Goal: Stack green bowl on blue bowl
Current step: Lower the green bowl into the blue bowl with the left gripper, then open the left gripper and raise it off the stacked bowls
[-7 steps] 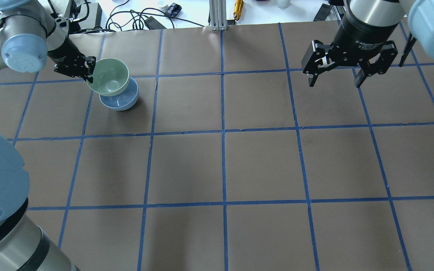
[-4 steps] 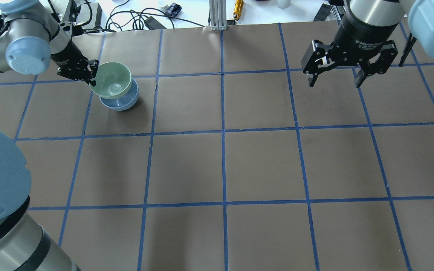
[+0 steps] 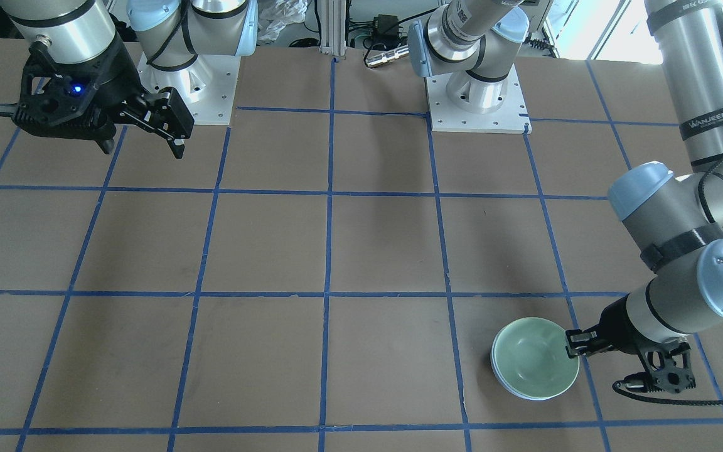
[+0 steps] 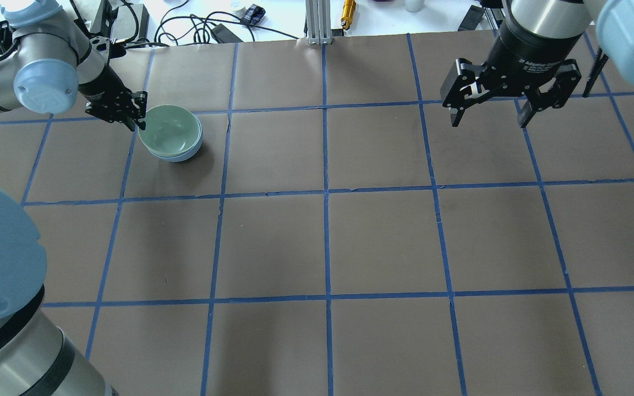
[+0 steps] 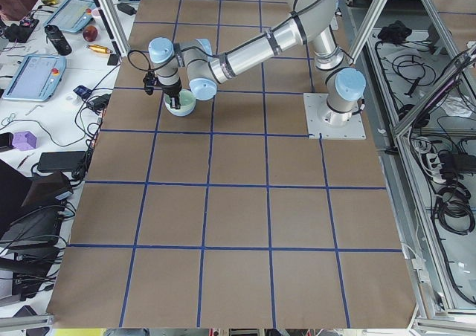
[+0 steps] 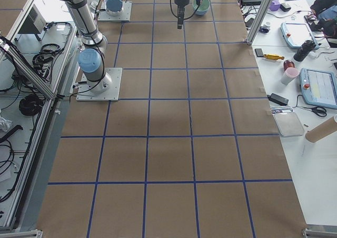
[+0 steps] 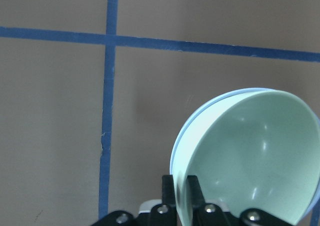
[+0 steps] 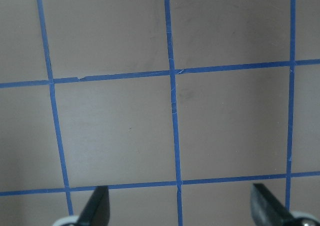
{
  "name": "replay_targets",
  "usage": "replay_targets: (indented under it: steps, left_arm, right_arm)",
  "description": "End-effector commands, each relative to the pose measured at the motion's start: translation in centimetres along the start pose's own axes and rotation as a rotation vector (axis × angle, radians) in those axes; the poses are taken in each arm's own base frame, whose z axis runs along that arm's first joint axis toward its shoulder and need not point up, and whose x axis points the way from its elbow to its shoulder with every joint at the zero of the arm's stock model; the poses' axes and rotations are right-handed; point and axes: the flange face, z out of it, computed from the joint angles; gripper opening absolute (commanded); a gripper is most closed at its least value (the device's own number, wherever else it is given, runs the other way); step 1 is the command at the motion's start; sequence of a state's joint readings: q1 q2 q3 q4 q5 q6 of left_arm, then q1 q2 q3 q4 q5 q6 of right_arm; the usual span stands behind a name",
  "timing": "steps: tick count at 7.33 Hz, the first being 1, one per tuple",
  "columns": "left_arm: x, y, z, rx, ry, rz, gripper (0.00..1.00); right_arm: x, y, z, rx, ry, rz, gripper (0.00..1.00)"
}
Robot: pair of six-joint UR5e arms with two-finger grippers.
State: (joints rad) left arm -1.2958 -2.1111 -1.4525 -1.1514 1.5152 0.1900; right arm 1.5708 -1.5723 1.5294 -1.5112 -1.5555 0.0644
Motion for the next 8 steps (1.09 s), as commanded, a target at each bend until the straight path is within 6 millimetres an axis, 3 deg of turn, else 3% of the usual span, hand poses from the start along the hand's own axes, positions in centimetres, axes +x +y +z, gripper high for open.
replay_targets:
  steps: [1,2,4,7,8]
  left_arm:
    - [1.5,0.6,-2.5,0.023,-0.008,0.014,1.00]
    - [4.8,1.2,-4.8,0.053,-0.030,0.064,1.00]
    - [10.8,5.4,-9.7,0.019,-0.059,0.142,1.00]
    - [13.4,13.2,-19.7,0.016,-0.055,0.123,1.00]
    - [14.3,15.7,-22.0,0.013,-0.054,0.135,1.00]
  right_arm:
    - [0.0,0.0,0.0,0.000,0.000,0.000,1.00]
    - [0.0,0.0,0.0,0.000,0.000,0.000,1.00]
    - [0.0,0.0,0.0,0.000,0.000,0.000,1.00]
    - [0.0,0.0,0.0,0.001,0.000,0.000,1.00]
    - [0.0,0.0,0.0,0.001,0.000,0.000,1.00]
